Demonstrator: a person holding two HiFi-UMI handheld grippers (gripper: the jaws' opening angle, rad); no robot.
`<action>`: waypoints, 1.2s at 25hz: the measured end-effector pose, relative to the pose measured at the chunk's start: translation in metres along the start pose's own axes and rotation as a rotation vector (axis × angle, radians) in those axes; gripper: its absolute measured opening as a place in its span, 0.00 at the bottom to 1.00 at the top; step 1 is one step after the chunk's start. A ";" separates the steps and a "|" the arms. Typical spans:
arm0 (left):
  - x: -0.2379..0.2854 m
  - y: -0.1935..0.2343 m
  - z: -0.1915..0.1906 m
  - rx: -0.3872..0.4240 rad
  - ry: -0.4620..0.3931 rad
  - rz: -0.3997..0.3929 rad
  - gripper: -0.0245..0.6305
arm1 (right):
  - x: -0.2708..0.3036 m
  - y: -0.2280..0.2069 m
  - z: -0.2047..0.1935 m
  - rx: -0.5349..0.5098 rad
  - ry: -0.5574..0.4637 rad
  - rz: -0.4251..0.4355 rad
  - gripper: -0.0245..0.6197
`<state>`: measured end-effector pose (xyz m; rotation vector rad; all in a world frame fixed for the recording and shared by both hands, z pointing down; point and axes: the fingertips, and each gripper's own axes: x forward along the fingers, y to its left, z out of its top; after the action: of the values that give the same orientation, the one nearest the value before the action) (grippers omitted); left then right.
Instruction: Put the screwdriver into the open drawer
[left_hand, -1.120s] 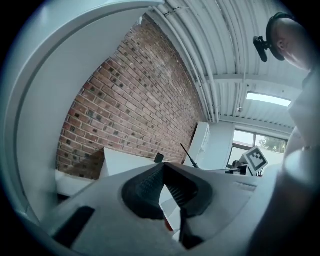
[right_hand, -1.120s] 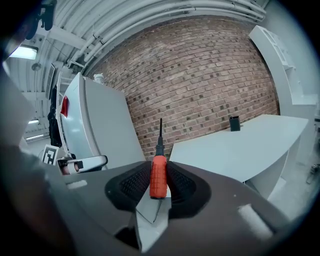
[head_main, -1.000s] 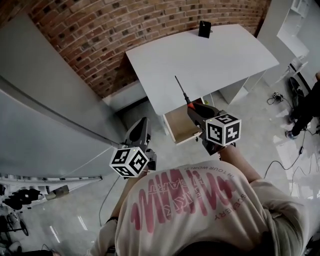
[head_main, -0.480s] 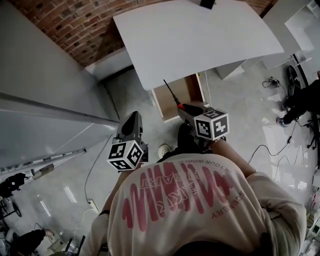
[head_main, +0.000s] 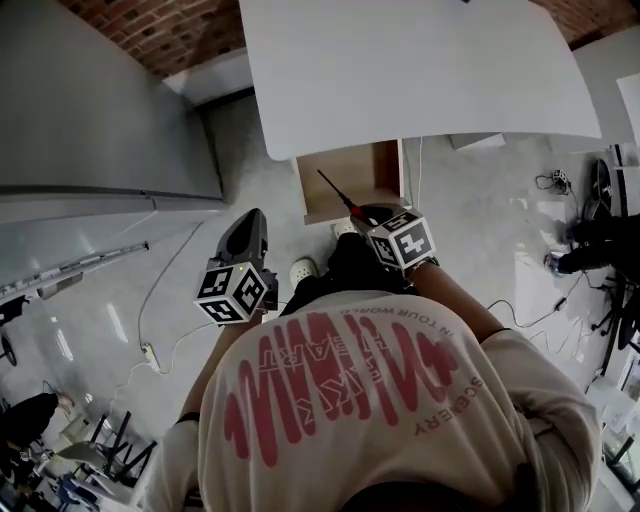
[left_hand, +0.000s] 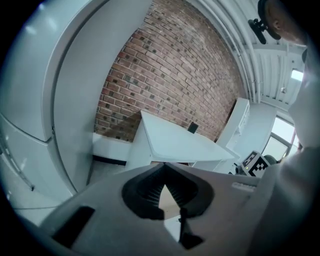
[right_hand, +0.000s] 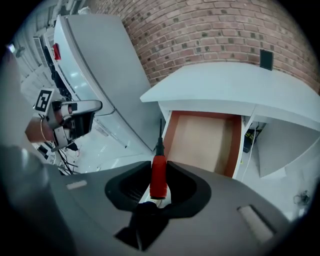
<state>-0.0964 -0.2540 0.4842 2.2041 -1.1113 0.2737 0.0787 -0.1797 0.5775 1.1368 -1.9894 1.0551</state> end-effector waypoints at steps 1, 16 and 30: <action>0.005 0.001 -0.004 -0.005 0.005 0.027 0.04 | 0.005 -0.010 -0.004 -0.010 0.027 0.009 0.21; -0.007 0.016 -0.077 -0.145 0.050 0.356 0.04 | 0.075 -0.104 -0.049 -0.310 0.359 0.081 0.21; -0.029 0.028 -0.113 -0.237 0.032 0.418 0.04 | 0.121 -0.125 -0.073 -0.503 0.550 0.073 0.21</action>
<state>-0.1248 -0.1758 0.5706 1.7440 -1.4999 0.3336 0.1438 -0.2045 0.7531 0.4473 -1.7097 0.7314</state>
